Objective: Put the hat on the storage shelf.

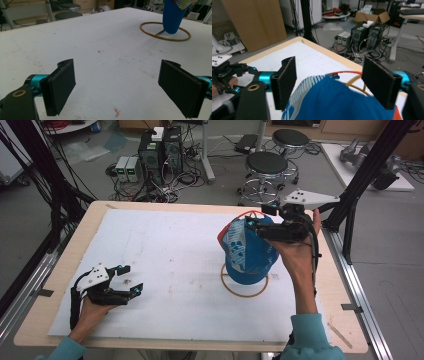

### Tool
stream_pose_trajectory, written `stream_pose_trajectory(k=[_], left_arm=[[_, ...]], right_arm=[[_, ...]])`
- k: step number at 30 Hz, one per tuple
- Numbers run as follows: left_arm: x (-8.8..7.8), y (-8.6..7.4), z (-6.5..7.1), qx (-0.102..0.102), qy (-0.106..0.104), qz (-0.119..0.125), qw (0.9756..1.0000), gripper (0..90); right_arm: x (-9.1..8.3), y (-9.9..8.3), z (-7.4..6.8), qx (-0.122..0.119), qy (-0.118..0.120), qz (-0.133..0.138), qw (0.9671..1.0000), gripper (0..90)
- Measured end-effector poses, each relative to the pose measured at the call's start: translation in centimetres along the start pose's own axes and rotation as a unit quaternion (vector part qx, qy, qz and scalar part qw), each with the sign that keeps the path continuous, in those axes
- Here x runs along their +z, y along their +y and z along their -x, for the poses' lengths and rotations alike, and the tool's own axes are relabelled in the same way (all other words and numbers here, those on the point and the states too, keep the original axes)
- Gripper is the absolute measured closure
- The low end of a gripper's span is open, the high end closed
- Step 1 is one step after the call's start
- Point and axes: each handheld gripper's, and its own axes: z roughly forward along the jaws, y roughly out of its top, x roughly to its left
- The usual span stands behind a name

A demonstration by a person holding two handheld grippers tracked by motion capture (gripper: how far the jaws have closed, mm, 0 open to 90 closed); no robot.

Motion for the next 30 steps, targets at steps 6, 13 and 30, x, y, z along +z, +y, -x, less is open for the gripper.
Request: stream_pose_trajectory(k=[6,13,30], left_arm=[[-0.3,-0.1,0.1,0.001,0.007,0.013,0.9999,14.5],[-0.5,-0.2,0.1,-0.001,0.019,0.027,0.9994,14.5],[-1.0,-0.5,0.2,-0.005,0.029,0.055,0.9981,14.4]], right_arm=[[-2.4,-1.2,0.1,0.006,0.005,0.032,0.9994,19.8],[-5.0,-3.5,-0.4,0.002,-0.004,0.058,0.9983,14.8],[-7.3,-11.4,-1.4,0.004,-0.008,0.1,0.995,11.4]])
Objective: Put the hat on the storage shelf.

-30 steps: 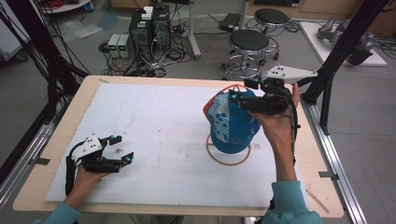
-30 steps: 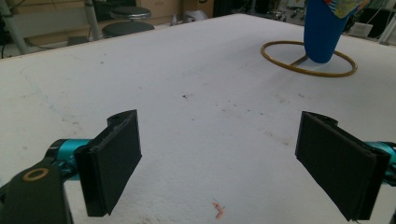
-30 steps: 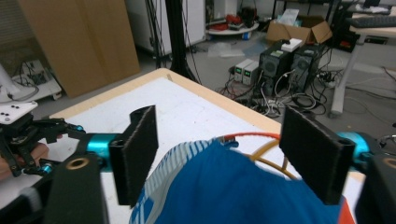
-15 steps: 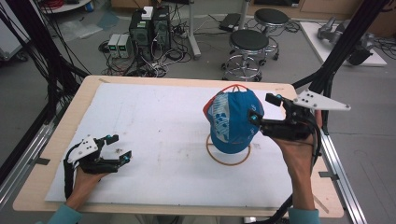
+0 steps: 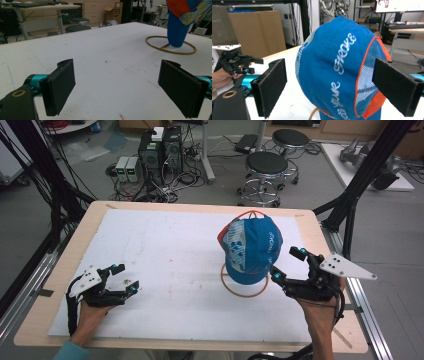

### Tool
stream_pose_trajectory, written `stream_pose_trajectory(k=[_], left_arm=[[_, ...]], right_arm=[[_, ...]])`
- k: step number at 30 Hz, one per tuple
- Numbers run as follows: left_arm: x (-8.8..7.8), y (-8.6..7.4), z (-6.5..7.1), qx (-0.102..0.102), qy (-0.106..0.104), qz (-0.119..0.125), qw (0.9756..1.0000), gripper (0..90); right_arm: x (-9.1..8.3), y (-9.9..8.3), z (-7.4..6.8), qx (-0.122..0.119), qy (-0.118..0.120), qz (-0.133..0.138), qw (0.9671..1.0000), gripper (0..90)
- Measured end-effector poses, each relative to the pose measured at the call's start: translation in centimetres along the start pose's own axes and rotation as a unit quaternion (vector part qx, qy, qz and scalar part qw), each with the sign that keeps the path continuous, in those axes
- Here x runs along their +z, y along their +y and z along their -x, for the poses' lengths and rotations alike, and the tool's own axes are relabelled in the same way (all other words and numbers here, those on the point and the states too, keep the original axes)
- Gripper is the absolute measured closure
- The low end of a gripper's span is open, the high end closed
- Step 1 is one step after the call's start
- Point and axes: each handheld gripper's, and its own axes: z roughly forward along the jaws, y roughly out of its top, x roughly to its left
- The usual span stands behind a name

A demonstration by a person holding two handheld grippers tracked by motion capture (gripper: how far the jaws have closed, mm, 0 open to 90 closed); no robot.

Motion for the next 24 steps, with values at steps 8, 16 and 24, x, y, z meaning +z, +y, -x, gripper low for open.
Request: stream_pose_trajectory(k=[8,16,24], left_arm=[[-0.2,-0.1,0.0,-0.001,0.001,0.011,0.9999,14.4],[-0.3,-0.1,0.0,0.0,0.002,0.016,0.9999,14.4],[-0.5,-0.2,0.2,0.009,0.007,0.024,0.9997,14.5]], right_arm=[[-0.3,-3.6,-0.4,-0.001,-0.013,0.021,0.9997,11.4],[0.0,-6.7,-0.5,0.003,-0.025,0.022,0.9994,11.3],[0.0,-10.6,-0.3,0.004,-0.066,0.036,0.9972,11.3]])
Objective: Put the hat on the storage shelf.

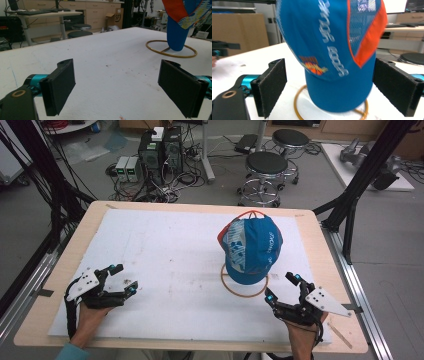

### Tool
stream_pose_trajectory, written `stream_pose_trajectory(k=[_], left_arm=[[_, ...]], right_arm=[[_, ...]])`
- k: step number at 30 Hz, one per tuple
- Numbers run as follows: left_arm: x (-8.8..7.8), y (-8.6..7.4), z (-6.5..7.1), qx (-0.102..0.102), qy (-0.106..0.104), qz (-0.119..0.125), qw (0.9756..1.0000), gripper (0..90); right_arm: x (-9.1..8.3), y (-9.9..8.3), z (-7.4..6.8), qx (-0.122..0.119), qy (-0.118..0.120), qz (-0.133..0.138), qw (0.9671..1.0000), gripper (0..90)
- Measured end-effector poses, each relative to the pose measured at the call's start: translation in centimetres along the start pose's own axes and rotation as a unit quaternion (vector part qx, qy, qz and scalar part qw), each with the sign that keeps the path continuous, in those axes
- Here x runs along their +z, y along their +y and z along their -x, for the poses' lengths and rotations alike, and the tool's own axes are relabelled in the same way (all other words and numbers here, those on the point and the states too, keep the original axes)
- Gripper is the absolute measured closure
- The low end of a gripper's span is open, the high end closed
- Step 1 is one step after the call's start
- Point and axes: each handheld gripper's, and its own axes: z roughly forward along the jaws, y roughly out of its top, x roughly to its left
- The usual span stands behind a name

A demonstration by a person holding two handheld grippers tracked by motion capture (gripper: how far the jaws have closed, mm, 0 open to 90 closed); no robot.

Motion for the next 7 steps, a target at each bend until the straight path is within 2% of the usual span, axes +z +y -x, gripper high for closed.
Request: stream_pose_trajectory(k=[7], left_arm=[[-0.2,-0.1,-0.1,-0.005,0.003,0.01,0.9999,14.5]], right_arm=[[0.3,-1.8,0.4,0.001,-0.022,-0.004,0.9997,11.3]])
